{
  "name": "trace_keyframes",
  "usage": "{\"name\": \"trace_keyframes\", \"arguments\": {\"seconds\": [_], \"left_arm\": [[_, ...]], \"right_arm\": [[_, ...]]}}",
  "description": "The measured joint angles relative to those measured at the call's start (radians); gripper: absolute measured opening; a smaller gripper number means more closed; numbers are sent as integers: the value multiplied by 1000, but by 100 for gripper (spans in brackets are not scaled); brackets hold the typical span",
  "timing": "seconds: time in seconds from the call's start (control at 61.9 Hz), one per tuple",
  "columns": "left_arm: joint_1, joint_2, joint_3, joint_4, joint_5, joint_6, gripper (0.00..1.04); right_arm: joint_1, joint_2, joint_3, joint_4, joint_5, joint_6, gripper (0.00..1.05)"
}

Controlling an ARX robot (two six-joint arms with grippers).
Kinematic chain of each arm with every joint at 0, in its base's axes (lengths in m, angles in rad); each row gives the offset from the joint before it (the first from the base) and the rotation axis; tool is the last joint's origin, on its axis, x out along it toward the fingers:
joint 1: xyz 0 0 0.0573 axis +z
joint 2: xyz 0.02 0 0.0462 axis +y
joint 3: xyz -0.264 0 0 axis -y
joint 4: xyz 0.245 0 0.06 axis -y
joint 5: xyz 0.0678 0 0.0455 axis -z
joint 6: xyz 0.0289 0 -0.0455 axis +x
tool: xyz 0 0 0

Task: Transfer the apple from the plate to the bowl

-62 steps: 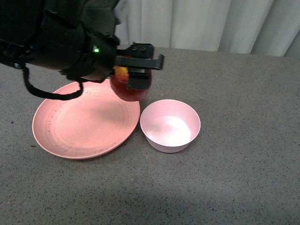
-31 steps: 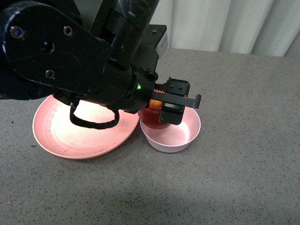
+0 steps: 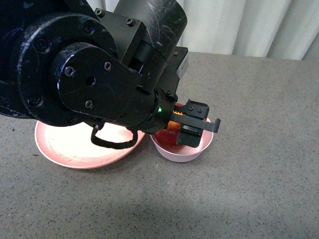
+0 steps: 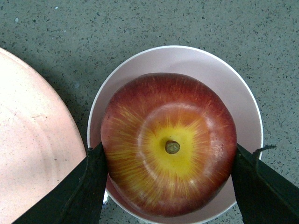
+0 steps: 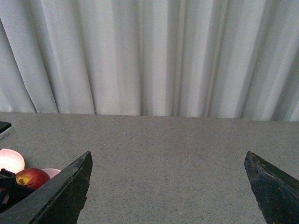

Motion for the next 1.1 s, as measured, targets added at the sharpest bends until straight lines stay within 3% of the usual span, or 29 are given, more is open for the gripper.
{"name": "trace_keyframes", "arguments": {"seconds": [0.081, 0.291, 0.678, 0.856, 1.017, 1.049, 1.098], "left_arm": [[-1, 3, 0, -2, 0, -1, 67], [8, -14, -12, 45, 46, -52, 100], [68, -298, -295, 334, -64, -59, 98], [113, -459, -472, 360, -76, -91, 98], [140, -693, -649, 377, -174, -53, 98], [136, -684, -707, 558, -294, 12, 90], [145, -679, -755, 704, -355, 52, 82]], "right_arm": [[0, 0, 0, 0, 0, 0, 95], [0, 0, 0, 0, 0, 0, 95], [0, 0, 0, 0, 0, 0, 95], [0, 0, 0, 0, 0, 0, 95], [0, 0, 0, 0, 0, 0, 95], [0, 0, 0, 0, 0, 0, 95], [0, 0, 0, 0, -1, 0, 95]]}}
